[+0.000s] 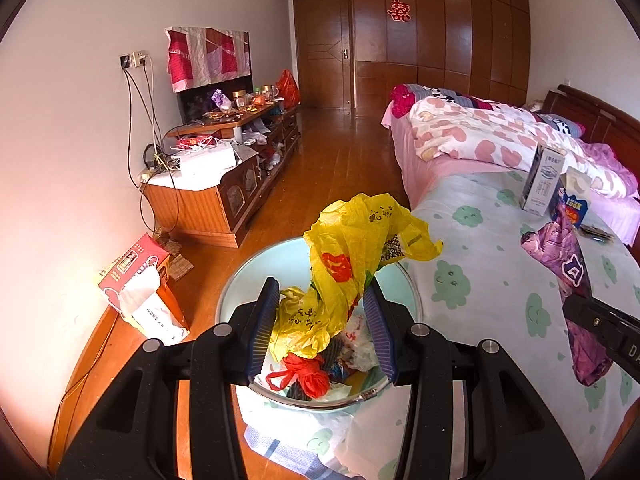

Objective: Collect trash
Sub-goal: 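Carry the yellow bag and purple wrapper over the blue bin with both grippers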

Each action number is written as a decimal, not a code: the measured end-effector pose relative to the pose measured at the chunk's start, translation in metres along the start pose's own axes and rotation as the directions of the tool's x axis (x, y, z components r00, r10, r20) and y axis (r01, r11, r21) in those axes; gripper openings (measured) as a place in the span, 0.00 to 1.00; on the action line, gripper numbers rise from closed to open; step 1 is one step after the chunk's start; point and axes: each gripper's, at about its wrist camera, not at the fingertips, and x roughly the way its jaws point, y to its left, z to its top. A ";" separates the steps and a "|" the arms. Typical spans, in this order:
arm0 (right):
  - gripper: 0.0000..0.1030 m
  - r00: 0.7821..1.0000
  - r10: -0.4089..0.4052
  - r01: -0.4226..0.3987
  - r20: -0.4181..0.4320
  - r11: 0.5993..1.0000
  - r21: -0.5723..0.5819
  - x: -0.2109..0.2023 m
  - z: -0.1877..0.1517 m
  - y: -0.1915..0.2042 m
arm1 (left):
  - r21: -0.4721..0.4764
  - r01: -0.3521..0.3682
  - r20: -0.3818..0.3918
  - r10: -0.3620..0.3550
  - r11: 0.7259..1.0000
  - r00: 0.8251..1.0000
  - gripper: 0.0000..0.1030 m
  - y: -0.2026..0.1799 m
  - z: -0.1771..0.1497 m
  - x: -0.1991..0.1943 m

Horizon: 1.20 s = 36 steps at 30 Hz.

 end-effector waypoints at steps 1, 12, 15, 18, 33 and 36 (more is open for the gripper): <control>0.19 1.000 0.004 -0.004 -0.002 1.000 -0.006 0.002 0.001 0.004 | -0.004 -0.002 0.000 0.002 1.000 1.000 0.42 0.002 0.001 0.001; 0.19 0.999 0.042 -0.044 -0.031 0.998 -0.049 0.025 0.009 0.048 | -0.055 -0.030 -0.019 0.029 0.998 0.999 0.42 0.028 0.005 0.018; 0.19 0.998 0.051 -0.053 -0.040 0.997 -0.055 0.030 0.009 0.055 | -0.065 -0.036 -0.029 0.034 0.997 0.999 0.42 0.033 0.004 0.023; 0.19 0.997 0.060 -0.063 -0.050 0.996 -0.060 0.036 0.011 0.064 | -0.073 -0.042 -0.037 0.040 0.996 0.999 0.42 0.037 0.003 0.027; 0.19 0.991 0.097 -0.103 -0.094 0.993 -0.060 0.071 0.015 0.100 | -0.119 -0.087 -0.085 0.077 0.989 0.993 0.42 0.056 -0.001 0.049; 0.19 0.990 0.099 -0.105 -0.102 0.993 -0.054 0.081 0.017 0.105 | -0.124 -0.092 -0.107 0.078 0.988 0.991 0.42 0.059 -0.004 0.057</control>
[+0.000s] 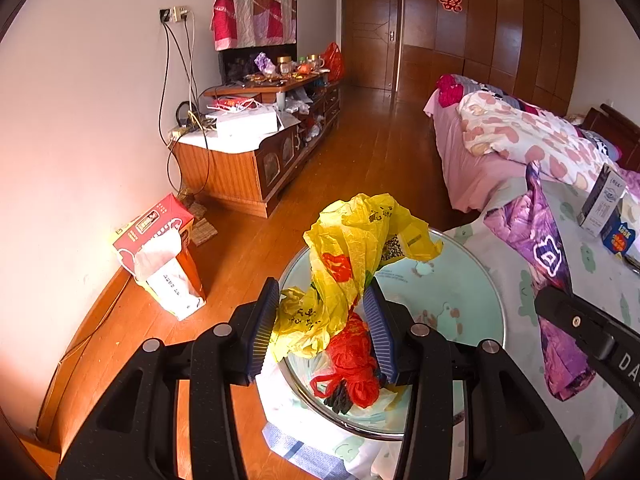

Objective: Collect trash
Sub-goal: 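Carry the yellow bag and purple wrapper over the blue bin with both grippers, then open both grippers to drop the yellow bag and purple wrapper into the bin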

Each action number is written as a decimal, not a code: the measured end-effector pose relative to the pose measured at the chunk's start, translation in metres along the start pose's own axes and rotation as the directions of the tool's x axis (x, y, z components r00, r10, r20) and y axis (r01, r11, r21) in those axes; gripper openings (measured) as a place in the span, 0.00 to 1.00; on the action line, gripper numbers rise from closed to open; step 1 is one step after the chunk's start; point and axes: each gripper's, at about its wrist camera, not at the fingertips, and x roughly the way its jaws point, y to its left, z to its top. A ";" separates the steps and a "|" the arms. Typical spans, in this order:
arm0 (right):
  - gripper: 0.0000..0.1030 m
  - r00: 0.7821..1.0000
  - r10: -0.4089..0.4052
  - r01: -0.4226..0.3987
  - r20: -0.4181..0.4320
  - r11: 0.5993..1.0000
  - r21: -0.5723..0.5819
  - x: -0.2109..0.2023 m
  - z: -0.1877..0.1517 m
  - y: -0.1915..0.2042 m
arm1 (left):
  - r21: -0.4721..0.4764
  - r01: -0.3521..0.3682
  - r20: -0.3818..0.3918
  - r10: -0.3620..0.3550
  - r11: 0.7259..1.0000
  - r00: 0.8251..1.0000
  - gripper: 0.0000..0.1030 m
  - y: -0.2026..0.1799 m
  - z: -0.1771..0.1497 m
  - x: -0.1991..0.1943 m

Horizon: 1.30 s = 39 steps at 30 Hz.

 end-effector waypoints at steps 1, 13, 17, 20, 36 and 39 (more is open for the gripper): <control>0.19 1.000 -0.003 0.003 -0.005 1.000 0.002 0.005 0.001 0.001 | 0.000 -0.001 -0.005 0.001 1.000 1.000 0.42 0.000 -0.001 0.002; 0.20 0.996 -0.006 0.011 -0.086 0.998 0.056 0.045 0.008 0.002 | 0.004 -0.005 -0.061 0.005 1.000 0.998 0.42 -0.003 -0.007 0.033; 0.21 0.995 -0.017 0.023 -0.101 0.998 0.055 0.055 0.008 -0.002 | 0.002 -0.004 -0.071 0.004 1.000 0.997 0.42 -0.002 -0.008 0.040; 0.21 0.993 -0.024 0.031 -0.115 0.998 0.059 0.062 0.007 -0.004 | 0.001 -0.001 -0.079 0.001 1.000 0.997 0.42 -0.002 -0.009 0.045; 0.37 0.996 0.008 -0.001 -0.086 0.996 0.084 0.082 0.006 -0.018 | 0.014 0.008 -0.100 -0.006 1.000 0.995 0.43 -0.006 -0.014 0.056; 0.40 0.998 -0.001 0.007 -0.062 0.996 0.087 0.078 0.006 -0.020 | 0.016 0.014 -0.099 -0.012 1.000 0.995 0.43 -0.007 -0.015 0.057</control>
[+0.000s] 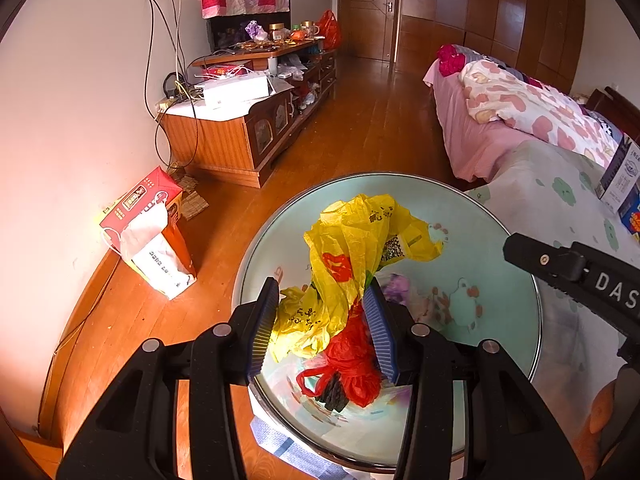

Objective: Collect trash

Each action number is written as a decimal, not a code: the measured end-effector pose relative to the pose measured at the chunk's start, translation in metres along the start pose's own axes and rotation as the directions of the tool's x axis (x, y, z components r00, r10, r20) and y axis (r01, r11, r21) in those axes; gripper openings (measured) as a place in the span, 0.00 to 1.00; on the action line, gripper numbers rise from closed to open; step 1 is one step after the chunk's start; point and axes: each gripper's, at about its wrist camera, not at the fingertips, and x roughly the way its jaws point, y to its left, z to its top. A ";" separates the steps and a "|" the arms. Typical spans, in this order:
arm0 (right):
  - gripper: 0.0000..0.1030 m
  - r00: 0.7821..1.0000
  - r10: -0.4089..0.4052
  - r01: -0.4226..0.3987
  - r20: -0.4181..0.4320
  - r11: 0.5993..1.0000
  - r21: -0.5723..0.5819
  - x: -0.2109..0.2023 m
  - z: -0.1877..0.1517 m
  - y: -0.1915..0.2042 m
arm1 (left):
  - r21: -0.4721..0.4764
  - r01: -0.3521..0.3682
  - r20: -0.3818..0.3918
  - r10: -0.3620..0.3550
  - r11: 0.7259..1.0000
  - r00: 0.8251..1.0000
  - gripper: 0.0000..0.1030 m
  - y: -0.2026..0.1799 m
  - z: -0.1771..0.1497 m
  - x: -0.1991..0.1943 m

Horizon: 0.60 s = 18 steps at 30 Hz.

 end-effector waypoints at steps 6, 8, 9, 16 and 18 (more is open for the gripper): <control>0.40 0.998 -0.027 0.026 0.062 1.000 0.011 -0.015 -0.006 -0.001 | 0.016 0.003 0.016 -0.003 1.000 1.000 0.62 -0.004 -0.002 -0.003; 0.52 0.995 -0.040 0.040 0.092 0.999 0.008 -0.021 -0.007 -0.001 | 0.022 -0.005 0.033 0.004 1.000 0.999 0.67 -0.005 -0.003 -0.008; 0.55 0.992 -0.050 0.049 0.114 0.999 0.007 -0.025 -0.009 -0.002 | 0.028 -0.006 0.041 0.005 1.000 0.999 0.72 -0.006 -0.003 -0.012; 0.81 0.972 -0.060 0.064 0.229 0.998 -0.011 -0.049 -0.019 -0.011 | -0.022 -0.023 0.070 0.024 0.999 0.997 0.92 0.007 -0.006 -0.036; 0.84 0.962 -0.057 0.071 0.266 0.997 -0.042 -0.061 -0.023 -0.010 | -0.031 -0.026 0.094 0.029 0.999 0.995 0.94 0.010 -0.009 -0.049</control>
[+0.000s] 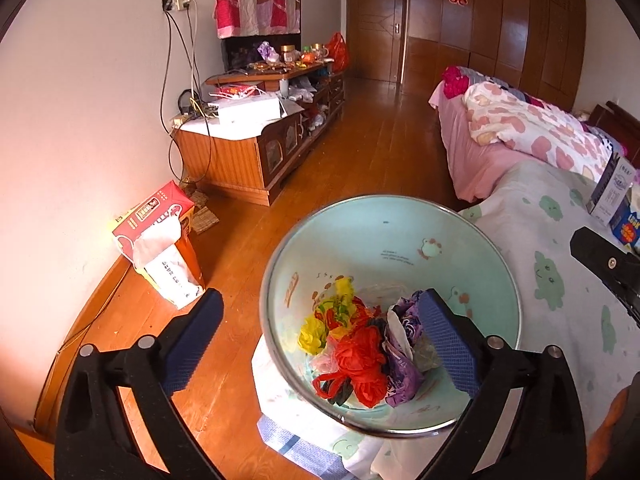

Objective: Collect trash

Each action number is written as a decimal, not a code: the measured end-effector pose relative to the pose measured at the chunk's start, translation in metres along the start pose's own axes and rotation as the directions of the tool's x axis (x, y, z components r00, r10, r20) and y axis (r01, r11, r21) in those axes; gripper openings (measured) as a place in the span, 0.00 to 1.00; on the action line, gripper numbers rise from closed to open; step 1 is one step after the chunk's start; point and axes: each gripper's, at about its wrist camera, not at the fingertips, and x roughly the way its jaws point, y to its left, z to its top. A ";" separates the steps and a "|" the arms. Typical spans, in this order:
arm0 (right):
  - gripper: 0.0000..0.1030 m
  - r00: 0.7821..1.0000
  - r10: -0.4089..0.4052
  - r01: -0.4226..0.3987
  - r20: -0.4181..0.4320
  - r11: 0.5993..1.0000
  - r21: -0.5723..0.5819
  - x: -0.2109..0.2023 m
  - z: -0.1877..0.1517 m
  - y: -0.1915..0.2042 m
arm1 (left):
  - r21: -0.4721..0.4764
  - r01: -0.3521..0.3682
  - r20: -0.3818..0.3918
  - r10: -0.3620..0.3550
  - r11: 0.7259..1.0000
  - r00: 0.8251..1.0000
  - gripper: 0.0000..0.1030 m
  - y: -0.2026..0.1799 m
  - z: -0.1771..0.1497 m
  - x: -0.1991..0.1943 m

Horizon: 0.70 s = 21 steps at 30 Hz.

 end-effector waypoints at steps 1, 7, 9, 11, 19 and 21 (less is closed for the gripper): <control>0.85 1.000 0.000 0.000 0.007 1.000 -0.003 -0.002 0.003 -0.004 | -0.002 -0.003 0.010 0.003 1.000 1.000 0.94 0.000 0.001 -0.005; 0.89 0.992 -0.023 0.027 0.123 0.999 -0.038 -0.040 0.002 -0.009 | 0.050 -0.059 0.111 0.053 0.997 0.992 0.94 0.005 -0.004 -0.047; 0.90 0.986 -0.032 0.039 0.164 0.998 -0.042 -0.054 -0.001 -0.010 | 0.046 -0.058 0.134 0.051 0.997 0.990 0.94 0.008 -0.004 -0.060; 0.90 0.983 -0.032 0.040 0.181 0.998 -0.044 -0.061 -0.002 -0.009 | 0.036 -0.041 0.156 0.035 0.998 0.987 0.94 0.010 -0.002 -0.073; 0.91 0.963 -0.051 0.069 0.265 0.996 -0.059 -0.100 -0.007 -0.014 | 0.055 -0.026 0.249 0.011 0.998 0.968 0.94 0.006 0.003 -0.112; 0.91 0.959 -0.057 0.077 0.276 0.995 -0.060 -0.105 -0.006 -0.016 | 0.060 -0.035 0.264 0.018 0.998 0.964 0.94 0.004 0.002 -0.117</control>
